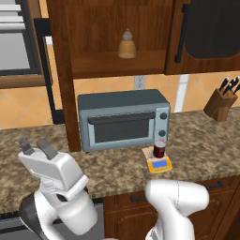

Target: Pick the canned food and place it on the digital scale for weighing, and close the cabinet.

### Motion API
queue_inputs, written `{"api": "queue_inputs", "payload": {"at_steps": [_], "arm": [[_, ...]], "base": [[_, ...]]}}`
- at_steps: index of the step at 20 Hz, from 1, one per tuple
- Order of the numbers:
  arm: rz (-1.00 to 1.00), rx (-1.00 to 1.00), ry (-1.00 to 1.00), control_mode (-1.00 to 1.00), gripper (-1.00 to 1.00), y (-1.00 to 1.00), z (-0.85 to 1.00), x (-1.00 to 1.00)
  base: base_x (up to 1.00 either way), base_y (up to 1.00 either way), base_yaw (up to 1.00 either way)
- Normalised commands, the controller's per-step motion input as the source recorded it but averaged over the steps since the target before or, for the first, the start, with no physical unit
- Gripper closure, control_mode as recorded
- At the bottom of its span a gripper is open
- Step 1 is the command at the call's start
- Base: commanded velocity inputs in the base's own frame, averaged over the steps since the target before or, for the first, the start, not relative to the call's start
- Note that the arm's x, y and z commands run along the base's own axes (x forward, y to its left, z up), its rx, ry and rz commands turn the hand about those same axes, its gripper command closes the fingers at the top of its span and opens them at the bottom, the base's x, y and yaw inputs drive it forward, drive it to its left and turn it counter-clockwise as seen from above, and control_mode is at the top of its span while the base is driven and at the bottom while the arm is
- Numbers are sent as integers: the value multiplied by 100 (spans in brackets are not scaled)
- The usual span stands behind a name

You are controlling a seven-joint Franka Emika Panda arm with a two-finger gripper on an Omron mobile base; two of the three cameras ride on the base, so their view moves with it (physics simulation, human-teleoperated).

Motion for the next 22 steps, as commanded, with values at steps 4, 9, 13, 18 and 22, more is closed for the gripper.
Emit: {"api": "queue_inputs", "payload": {"at_steps": [4,9,13,18,22], "arm": [[-32,22,0,-100,-100,100,-100,-32],[-33,38,11,-100,-100,100,-97,-45],[-14,66,14,-100,-100,96,-37,-30],[-1,87,10,-100,-100,5,-5,-1],[-4,72,2,-100,-100,0,-43,8]], "base": [[0,0,0],[0,0,0],[0,0,0],[0,0,0],[0,0,0]]}}
